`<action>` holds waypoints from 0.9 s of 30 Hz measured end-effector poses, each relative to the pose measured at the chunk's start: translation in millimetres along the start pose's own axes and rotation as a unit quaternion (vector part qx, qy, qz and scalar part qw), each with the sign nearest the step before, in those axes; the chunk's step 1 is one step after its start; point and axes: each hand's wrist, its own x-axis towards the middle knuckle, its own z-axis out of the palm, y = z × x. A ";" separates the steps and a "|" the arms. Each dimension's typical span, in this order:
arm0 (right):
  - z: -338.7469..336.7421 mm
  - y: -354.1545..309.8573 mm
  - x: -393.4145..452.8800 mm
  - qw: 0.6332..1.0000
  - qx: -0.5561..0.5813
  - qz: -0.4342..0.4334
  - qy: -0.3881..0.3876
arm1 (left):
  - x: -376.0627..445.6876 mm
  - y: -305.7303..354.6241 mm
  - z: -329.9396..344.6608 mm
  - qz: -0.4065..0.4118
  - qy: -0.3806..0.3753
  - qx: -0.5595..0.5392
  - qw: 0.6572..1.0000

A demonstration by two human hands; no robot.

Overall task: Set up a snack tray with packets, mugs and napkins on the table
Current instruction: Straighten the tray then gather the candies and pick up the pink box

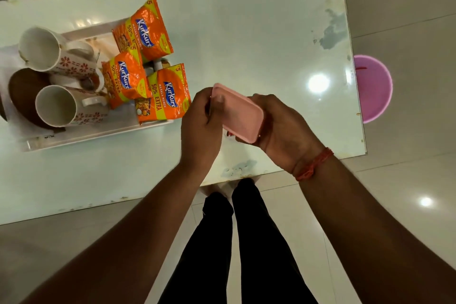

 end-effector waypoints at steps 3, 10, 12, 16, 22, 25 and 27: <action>-6.7 11.6 3.8 0.989 -0.041 -0.037 0.135 | -6.1 -5.5 -1.1 -0.026 0.032 0.052 0.998; -20.5 46.0 12.7 0.828 -0.441 -0.212 0.275 | -19.3 -18.7 9.5 -0.059 0.025 0.131 0.989; -24.3 52.9 15.2 0.806 -0.457 -0.233 0.295 | -20.9 -20.2 13.8 -0.051 0.026 0.151 0.987; -32.7 66.1 20.0 0.756 -0.521 -0.258 0.301 | -17.3 -23.2 19.5 -0.048 0.038 0.186 0.981; -46.5 72.2 35.6 0.701 -0.576 -0.288 0.306 | -5.9 -31.3 22.4 -0.023 0.022 0.220 0.975; -50.4 77.5 42.2 0.696 -0.591 -0.287 0.292 | -2.8 -37.9 23.0 -0.004 0.006 0.242 0.970; -49.9 81.7 45.4 0.694 -0.603 -0.292 0.265 | -3.6 -41.7 22.7 0.023 -0.014 0.263 0.964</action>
